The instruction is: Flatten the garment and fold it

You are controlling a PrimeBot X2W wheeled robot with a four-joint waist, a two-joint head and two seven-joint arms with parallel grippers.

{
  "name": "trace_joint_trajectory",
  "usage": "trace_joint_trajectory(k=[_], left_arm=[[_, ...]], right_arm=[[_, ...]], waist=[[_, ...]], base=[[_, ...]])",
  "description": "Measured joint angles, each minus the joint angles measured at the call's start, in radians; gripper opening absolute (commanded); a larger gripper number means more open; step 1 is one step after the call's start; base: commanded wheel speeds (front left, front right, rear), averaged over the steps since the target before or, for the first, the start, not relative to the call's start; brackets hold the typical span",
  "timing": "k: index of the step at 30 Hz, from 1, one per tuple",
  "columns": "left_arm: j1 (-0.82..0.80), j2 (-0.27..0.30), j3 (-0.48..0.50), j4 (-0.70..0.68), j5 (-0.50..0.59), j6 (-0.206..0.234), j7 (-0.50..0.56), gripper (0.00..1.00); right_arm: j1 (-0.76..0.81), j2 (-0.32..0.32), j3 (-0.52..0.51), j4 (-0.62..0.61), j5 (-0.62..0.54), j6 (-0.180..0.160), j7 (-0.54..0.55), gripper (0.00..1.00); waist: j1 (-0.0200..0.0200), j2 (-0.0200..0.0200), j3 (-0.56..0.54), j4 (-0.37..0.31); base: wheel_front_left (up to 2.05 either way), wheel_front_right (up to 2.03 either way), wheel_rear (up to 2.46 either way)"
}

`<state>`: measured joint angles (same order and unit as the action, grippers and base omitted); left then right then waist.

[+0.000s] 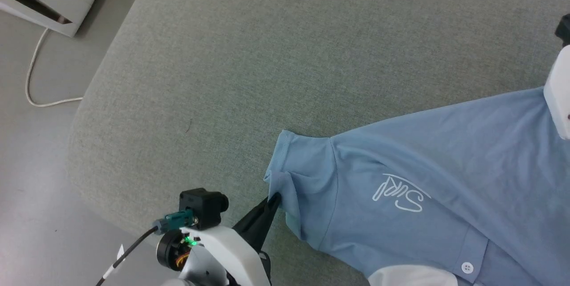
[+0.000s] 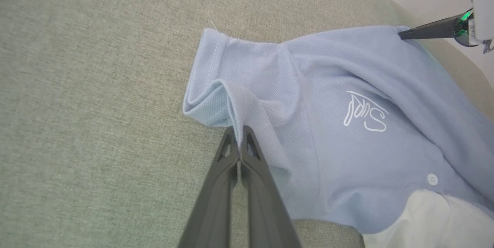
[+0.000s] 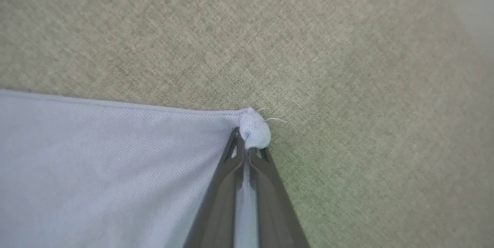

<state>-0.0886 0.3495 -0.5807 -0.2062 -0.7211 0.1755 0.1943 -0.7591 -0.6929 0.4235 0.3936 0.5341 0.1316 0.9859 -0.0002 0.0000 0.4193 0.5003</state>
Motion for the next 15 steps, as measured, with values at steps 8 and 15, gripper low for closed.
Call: trace_joint_trajectory(k=[8, 15], left_arm=[[-0.001, 0.023, 0.026, 0.001, 0.000, 0.001, -0.002, 0.00], [-0.026, 0.091, 0.109, -0.052, 0.021, 0.021, -0.037, 0.00]], right_arm=[[0.001, 0.010, 0.050, 0.031, 0.016, 0.000, -0.157, 0.00], [-0.014, 0.051, 0.062, 0.039, 0.079, 0.000, -0.352, 0.00]], waist=[[0.0004, 0.0000, -0.042, -0.033], [0.0004, 0.0000, -0.117, -0.088]], base=[[0.00, 0.00, 0.00], [0.00, 0.00, 0.00]])
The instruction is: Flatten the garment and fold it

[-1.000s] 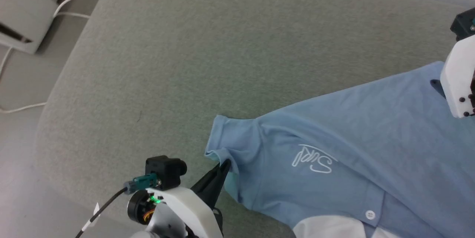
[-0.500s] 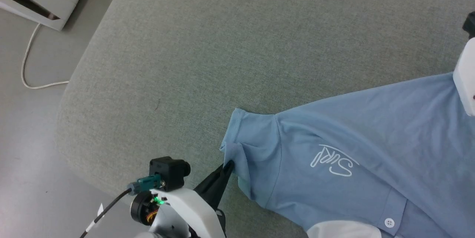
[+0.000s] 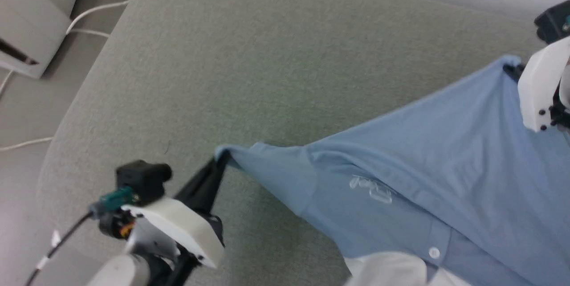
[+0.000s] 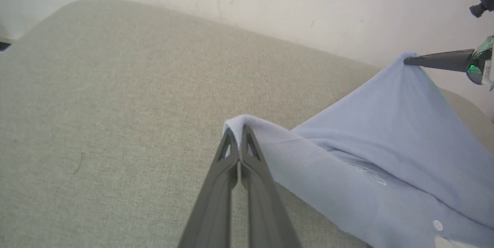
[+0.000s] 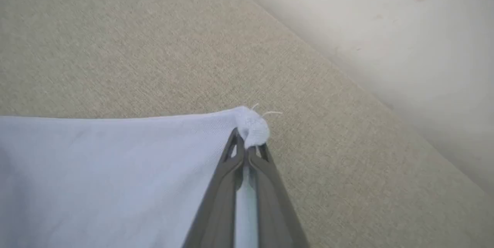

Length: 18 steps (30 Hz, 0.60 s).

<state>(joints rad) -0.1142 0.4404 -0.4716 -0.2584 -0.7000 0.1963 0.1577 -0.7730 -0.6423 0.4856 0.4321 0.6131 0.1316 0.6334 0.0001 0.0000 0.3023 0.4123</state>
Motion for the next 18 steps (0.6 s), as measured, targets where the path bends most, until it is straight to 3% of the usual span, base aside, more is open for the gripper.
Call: trace_joint_trajectory(k=[8, 12, 18], left_arm=[[-0.110, 0.082, 0.122, -0.120, 0.035, 0.020, -0.026, 0.00], [-0.190, 0.115, 0.194, -0.165, 0.043, 0.023, -0.042, 0.00], [-0.310, 0.157, 0.285, -0.228, 0.057, 0.024, -0.072, 0.00]], right_arm=[[-0.083, -0.031, 0.001, -0.112, 0.004, 0.000, -0.207, 0.00], [-0.115, -0.053, -0.013, -0.192, 0.005, 0.000, -0.273, 0.00], [-0.146, -0.034, -0.088, -0.299, 0.028, 0.000, -0.338, 0.00]], waist=[[-0.0001, 0.0000, -0.098, -0.098], [-0.0003, 0.0000, -0.143, -0.155], [-0.0003, 0.0000, -0.202, -0.242]], base=[[0.00, 0.00, 0.00], [0.00, 0.00, 0.00], [0.00, 0.00, 0.00]])
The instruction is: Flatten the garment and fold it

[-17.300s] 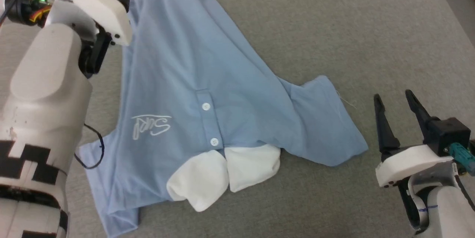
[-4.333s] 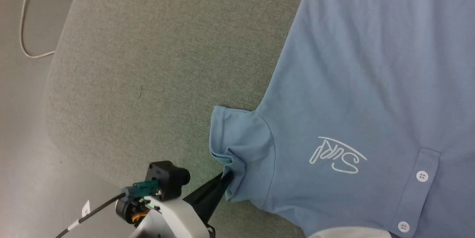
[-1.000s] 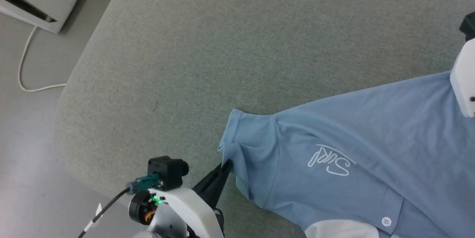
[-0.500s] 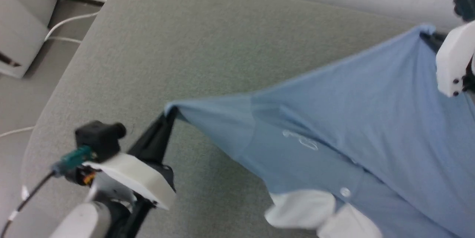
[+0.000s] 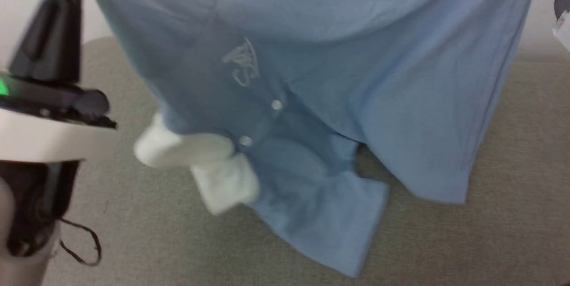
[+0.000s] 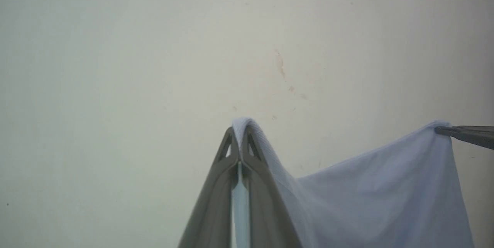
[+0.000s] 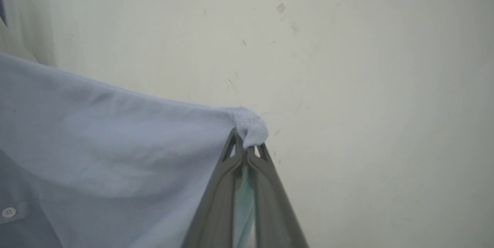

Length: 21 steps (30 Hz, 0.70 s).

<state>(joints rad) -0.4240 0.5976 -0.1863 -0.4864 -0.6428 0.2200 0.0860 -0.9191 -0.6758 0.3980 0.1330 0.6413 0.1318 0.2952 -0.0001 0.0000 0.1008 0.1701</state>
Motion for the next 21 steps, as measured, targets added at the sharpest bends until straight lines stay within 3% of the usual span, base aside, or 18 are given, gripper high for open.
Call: trace_joint_trajectory(k=[13, 21], left_arm=[[-0.282, 0.073, 0.088, -0.049, 0.021, -0.026, -0.005, 0.00], [-0.448, 0.108, 0.101, -0.003, 0.027, -0.042, 0.035, 0.00]], right_arm=[[-0.010, 0.016, -0.110, -0.223, -0.056, 0.000, 0.047, 0.00], [-0.058, 0.026, -0.198, -0.295, -0.092, 0.000, 0.100, 0.00]], waist=[[-0.0001, 0.0000, -0.071, -0.153], [0.0001, 0.0000, -0.029, -0.197]], base=[[0.00, 0.00, 0.00], [0.00, 0.00, 0.00]])
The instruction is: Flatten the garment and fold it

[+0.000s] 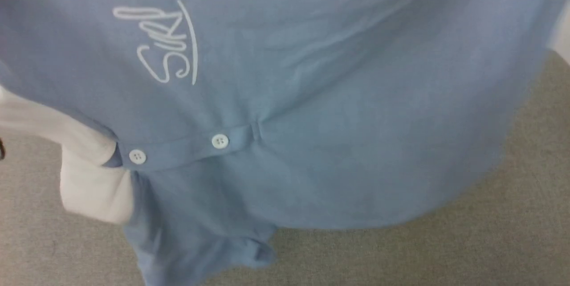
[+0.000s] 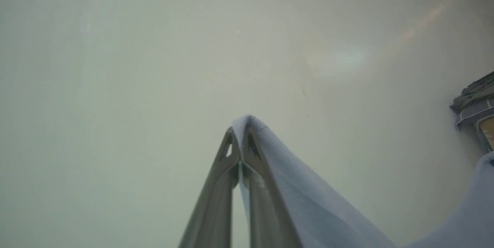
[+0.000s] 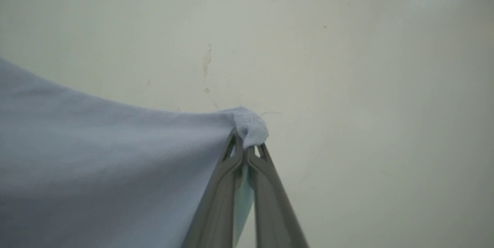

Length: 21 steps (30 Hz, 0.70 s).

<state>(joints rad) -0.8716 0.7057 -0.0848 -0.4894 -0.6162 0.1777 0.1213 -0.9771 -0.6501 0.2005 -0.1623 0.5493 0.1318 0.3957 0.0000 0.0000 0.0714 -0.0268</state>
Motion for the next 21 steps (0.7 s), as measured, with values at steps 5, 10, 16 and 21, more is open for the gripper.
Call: trace_joint_trajectory(k=[5, 10, 16, 21], left_arm=[[-0.082, 0.007, -0.019, 0.123, -0.010, -0.039, 0.011, 0.00], [-0.204, 0.012, -0.057, 0.289, -0.005, -0.100, -0.002, 0.00], [-0.416, -0.016, -0.122, 0.520, 0.039, -0.169, -0.048, 0.00], [-0.608, -0.062, -0.155, 0.673, 0.090, -0.194, -0.122, 0.00]], right_arm=[[-0.039, -0.003, -0.011, 0.031, -0.031, 0.000, -0.016, 0.00], [-0.140, 0.010, 0.037, 0.148, -0.078, 0.001, -0.075, 0.00], [-0.333, 0.049, 0.119, 0.387, -0.128, 0.001, -0.184, 0.00], [-0.486, 0.097, 0.152, 0.560, -0.159, 0.001, -0.288, 0.00]], waist=[[0.0001, 0.0000, 0.069, -0.008], [0.0003, 0.0000, 0.156, -0.017], [0.0005, 0.0000, 0.266, -0.029], [0.0004, 0.0000, 0.355, -0.037]], base=[[0.00, 0.00, 0.00], [0.00, 0.00, 0.00], [0.00, 0.00, 0.00], [0.00, 0.00, 0.00]])
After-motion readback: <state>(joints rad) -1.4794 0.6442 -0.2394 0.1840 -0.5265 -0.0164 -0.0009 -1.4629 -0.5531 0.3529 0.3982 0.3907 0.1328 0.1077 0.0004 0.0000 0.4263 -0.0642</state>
